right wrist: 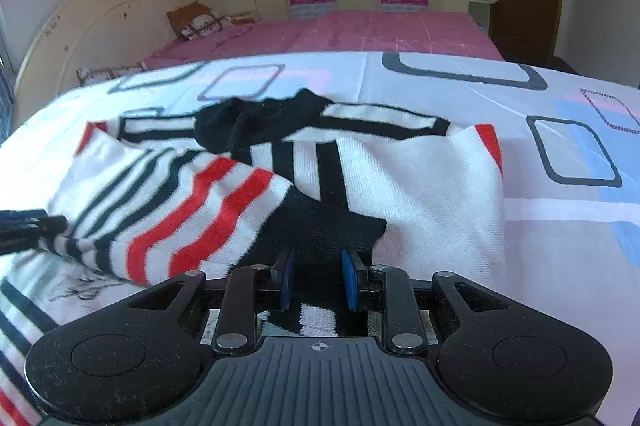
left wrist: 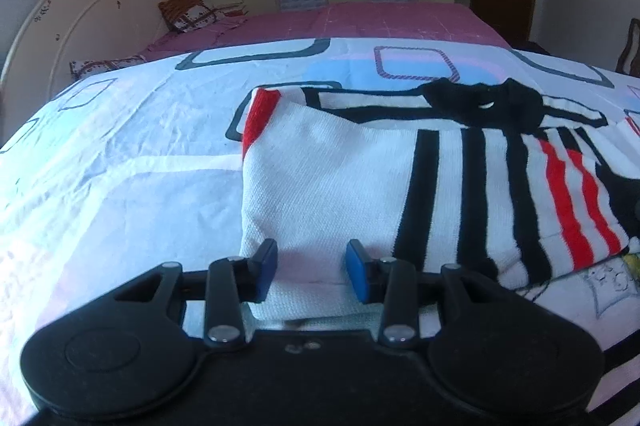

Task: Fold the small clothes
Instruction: 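Grasp the black hem band of the sweater with both tools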

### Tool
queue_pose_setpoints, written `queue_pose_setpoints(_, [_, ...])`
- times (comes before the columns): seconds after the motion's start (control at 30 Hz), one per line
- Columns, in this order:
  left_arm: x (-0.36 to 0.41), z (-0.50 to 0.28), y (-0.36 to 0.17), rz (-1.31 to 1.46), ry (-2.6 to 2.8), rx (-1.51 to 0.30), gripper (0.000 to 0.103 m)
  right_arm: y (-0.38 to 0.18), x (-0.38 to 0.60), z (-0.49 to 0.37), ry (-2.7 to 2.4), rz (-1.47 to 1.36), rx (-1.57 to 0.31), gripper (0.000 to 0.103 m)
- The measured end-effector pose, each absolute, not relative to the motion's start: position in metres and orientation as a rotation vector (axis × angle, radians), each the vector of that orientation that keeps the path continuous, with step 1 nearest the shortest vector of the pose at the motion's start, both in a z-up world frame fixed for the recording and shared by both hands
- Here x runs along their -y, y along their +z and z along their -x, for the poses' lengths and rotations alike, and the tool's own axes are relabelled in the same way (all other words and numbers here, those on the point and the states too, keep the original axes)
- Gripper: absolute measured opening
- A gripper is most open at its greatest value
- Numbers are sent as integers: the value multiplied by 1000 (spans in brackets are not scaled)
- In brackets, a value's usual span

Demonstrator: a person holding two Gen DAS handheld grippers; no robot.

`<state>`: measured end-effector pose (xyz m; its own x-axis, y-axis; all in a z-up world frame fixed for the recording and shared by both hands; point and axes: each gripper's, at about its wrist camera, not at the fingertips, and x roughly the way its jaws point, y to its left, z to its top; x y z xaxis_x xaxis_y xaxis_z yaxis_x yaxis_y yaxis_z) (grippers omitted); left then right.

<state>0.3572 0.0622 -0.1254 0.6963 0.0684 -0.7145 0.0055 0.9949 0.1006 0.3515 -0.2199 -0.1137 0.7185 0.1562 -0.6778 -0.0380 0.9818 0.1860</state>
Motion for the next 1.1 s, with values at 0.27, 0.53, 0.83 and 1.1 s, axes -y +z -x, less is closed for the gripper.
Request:
queue_pose_setpoints(0.27, [-38,-325,-102,-67,-24,-772,44,-96,213,-329,187,-187,-733,24])
queue_pose_setpoints(0.53, [-15,-281,-103,-57,-113,-800,48,-103,176,-298,310,-171,-783,24])
queue_pose_setpoints(0.83, [-34,-213,-130,-113,-126,-886,50,-126,131,-231,380,7,-852,24])
queue_pose_setpoints(1.1, [-74,-165,-130,-119,-154,-870,51,-126,148,-179,174,42,-852,24])
